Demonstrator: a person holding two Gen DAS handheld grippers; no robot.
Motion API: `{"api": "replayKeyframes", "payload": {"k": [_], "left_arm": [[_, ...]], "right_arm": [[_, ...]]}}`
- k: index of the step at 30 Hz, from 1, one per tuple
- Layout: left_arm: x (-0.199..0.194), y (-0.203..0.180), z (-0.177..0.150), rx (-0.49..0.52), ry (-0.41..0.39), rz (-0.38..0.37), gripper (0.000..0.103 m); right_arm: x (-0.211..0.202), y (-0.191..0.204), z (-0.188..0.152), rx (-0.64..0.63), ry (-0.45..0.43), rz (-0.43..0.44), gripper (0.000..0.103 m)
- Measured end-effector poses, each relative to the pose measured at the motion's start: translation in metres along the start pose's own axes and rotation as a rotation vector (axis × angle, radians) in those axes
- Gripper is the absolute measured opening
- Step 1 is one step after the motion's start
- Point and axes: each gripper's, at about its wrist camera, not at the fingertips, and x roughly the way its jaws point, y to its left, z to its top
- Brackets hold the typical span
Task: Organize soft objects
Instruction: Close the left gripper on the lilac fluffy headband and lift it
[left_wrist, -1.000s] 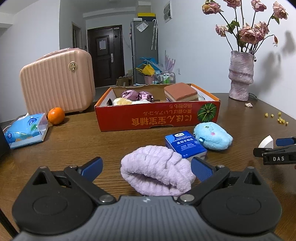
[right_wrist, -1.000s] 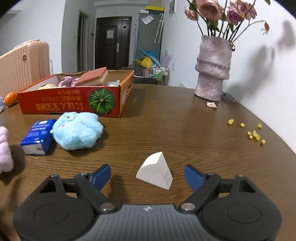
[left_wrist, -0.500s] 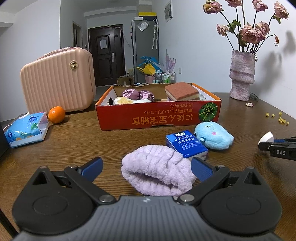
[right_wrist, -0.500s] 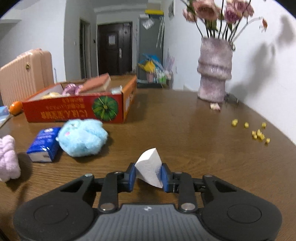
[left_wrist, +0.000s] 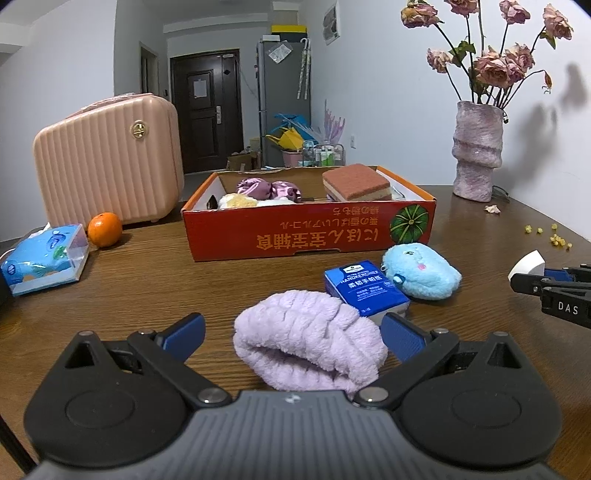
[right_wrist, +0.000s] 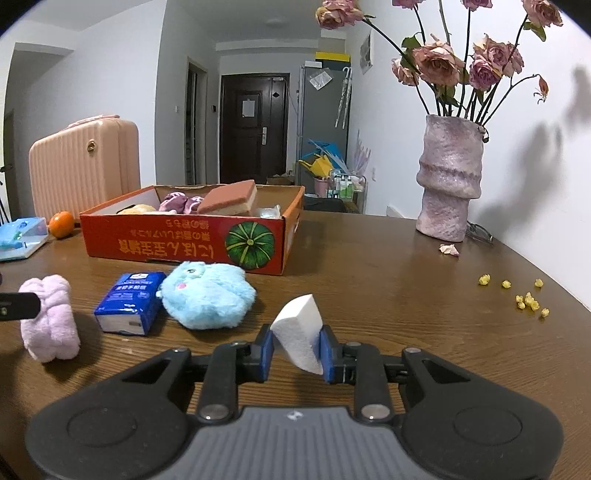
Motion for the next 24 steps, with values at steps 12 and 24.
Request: {"api": "replayKeyframes", "payload": {"k": [12,24], "left_arm": [[0.044,0.007,0.005,0.038,0.082,-0.041,0.103],[0.067,0.011,-0.004,0.028,0.191,-0.088,0.103]], "right_arm": [[0.002,0.004,-0.001,0.002,0.012,-0.011,0.026],[0.002,0.003,-0.002,0.003,0.011,-0.018,0.028]]}}
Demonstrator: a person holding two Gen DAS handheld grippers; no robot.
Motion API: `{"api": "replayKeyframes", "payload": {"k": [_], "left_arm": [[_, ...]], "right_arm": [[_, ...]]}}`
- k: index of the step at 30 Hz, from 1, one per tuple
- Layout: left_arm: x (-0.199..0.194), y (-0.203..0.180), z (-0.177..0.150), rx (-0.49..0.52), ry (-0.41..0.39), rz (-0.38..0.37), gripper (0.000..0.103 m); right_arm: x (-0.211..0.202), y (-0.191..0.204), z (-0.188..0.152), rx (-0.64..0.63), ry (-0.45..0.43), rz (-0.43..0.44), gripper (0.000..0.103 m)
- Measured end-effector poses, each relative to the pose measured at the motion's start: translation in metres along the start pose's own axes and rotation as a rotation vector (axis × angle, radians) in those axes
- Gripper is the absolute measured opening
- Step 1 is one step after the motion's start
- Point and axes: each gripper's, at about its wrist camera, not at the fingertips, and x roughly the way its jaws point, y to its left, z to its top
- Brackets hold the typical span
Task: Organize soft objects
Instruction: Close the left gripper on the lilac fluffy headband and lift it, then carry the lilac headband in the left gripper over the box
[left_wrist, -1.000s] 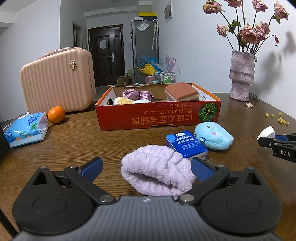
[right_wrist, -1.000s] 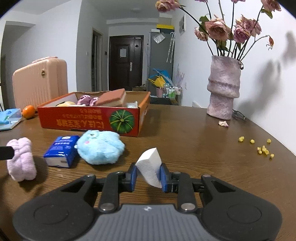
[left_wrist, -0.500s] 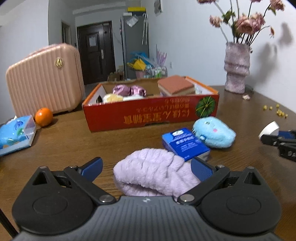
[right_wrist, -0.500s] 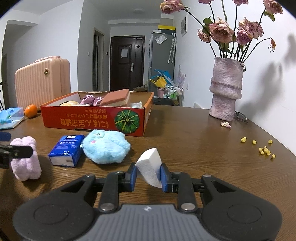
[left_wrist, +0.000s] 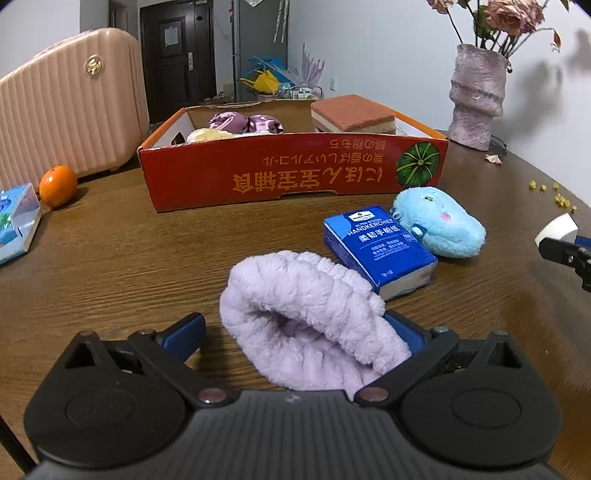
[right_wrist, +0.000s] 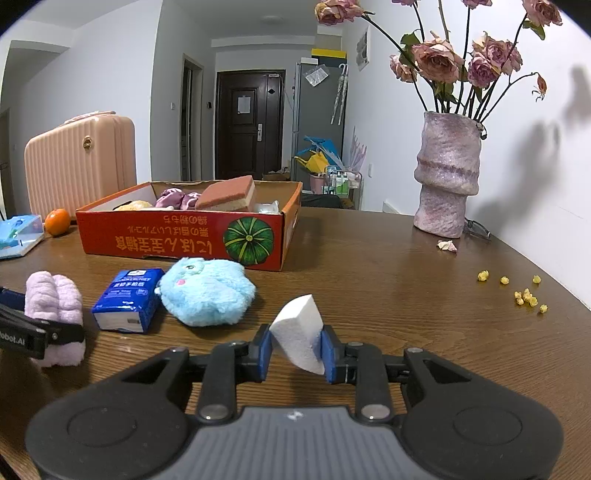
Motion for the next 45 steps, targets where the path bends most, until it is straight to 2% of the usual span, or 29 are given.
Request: {"api": "replayKeyframes", "payload": {"k": [3,5,8,14,16,23,35,45], "left_arm": [[-0.003,-0.005,0.000,0.025,-0.015,0.003,0.096],[-0.006,-0.007,0.000,0.035,-0.023,-0.022,0.079],[-0.013,-0.015,-0.002,0.074,-0.057,-0.019,0.066],[-0.026,-0.015,-0.002,0.050,-0.112,0.008,0.045],[-0.030,-0.013,-0.001,0.044,-0.126,0.015,0.042],[-0.044,-0.013,-0.002,0.033,-0.188,0.046,0.042],[-0.071,-0.010,0.003,0.016,-0.290,0.059,0.041],[-0.078,-0.002,0.018,-0.028,-0.337,0.053,0.041]], "right_arm": [[0.000,0.000,0.000,0.003,0.000,-0.002,0.028],[0.000,-0.001,0.000,0.006,0.000,-0.005,0.028],[0.000,-0.001,0.000,0.006,-0.001,-0.008,0.028],[-0.003,0.001,0.000,0.008,-0.009,-0.011,0.028],[-0.004,0.004,0.000,0.006,-0.013,-0.008,0.028],[-0.011,0.014,0.000,0.002,-0.033,0.010,0.029],[-0.023,0.036,0.005,-0.006,-0.085,0.045,0.029],[-0.023,0.062,0.018,-0.035,-0.131,0.080,0.030]]}}
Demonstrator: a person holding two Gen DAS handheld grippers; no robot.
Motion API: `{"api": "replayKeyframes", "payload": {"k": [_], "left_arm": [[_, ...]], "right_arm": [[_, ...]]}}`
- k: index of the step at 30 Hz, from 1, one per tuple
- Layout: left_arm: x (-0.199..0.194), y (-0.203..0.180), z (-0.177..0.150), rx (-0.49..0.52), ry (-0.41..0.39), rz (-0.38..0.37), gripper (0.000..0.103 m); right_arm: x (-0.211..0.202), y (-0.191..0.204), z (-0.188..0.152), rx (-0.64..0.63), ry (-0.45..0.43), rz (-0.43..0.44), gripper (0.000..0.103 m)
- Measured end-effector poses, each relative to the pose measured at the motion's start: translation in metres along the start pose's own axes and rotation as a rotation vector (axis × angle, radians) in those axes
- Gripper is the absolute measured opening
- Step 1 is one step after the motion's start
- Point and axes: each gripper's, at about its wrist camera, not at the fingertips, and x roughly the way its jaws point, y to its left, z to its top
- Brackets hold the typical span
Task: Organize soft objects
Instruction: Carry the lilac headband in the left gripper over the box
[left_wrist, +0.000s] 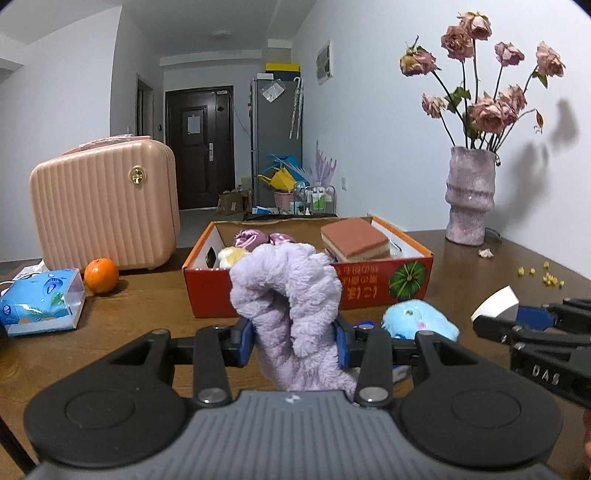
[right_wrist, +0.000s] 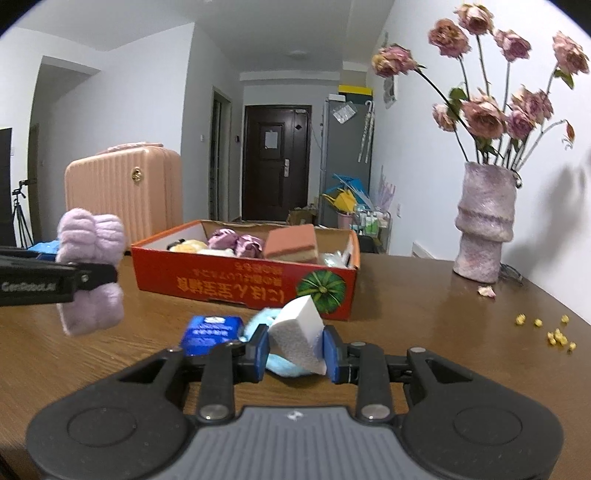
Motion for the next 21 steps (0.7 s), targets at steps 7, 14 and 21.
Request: {"api": "replayKeyframes", "payload": {"k": [7,14,21], "left_arm": [[0.010,0.004,0.010,-0.021,-0.011,0.003,0.041],[0.022,0.016,0.022,-0.057,-0.032,0.032,0.041],[0.037,0.025,0.037,-0.081,-0.068,0.049,0.041]], "right_arm": [[0.011,0.014,0.012,0.000,-0.028,0.026,0.030],[0.030,0.024,0.028,0.003,-0.056,0.036,0.031],[0.051,0.026,0.042,0.013,-0.080,0.032,0.031]]}}
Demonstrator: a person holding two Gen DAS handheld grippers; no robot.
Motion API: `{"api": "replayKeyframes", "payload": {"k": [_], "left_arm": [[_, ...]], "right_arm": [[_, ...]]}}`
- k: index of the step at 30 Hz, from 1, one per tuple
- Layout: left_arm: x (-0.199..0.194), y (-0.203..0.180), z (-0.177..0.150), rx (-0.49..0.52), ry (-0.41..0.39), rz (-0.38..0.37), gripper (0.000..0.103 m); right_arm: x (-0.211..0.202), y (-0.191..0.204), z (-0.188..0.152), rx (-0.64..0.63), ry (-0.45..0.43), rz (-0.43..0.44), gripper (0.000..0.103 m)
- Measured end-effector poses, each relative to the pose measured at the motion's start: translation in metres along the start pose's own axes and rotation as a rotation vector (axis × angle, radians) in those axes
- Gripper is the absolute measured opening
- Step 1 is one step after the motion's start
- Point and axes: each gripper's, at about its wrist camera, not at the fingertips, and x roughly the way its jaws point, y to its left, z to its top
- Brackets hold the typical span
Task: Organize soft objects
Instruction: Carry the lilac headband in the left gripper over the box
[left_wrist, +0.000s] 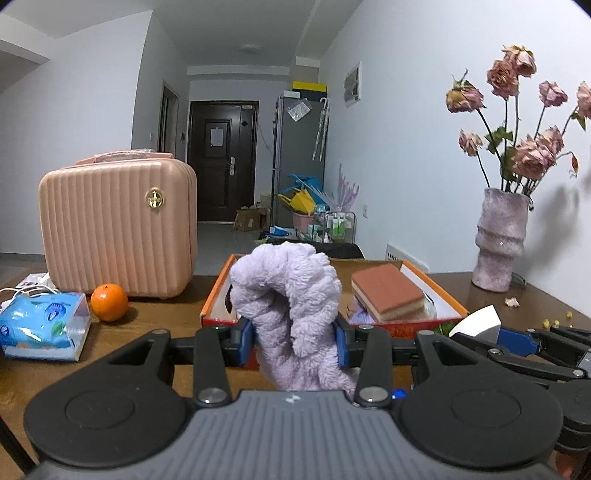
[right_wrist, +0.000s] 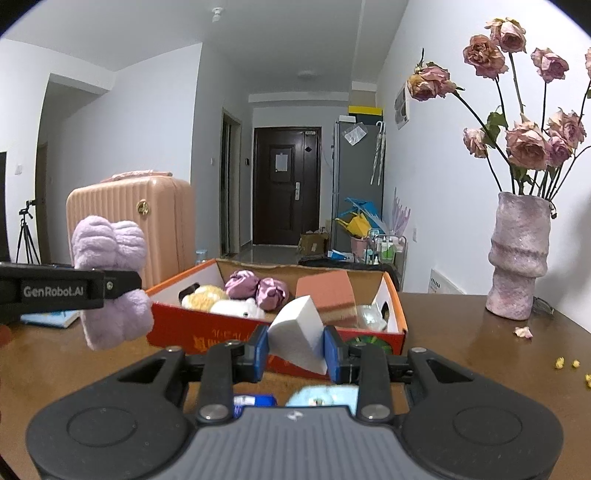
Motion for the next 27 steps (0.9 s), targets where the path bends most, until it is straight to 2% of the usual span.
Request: {"api": "replayKeyframes", "payload": {"k": [10,27], "left_arm": [[0.030,0.002,0.015,-0.031,-0.021,0.016,0.041],[0.098,0.010,0.033,-0.063,-0.021,0.050,0.041]], "right_arm": [[0.036,-0.002,0.019,0.011,-0.021,-0.004,0.031],[0.106,-0.004,0.040,0.034,0.010,0.008,0.031]]}}
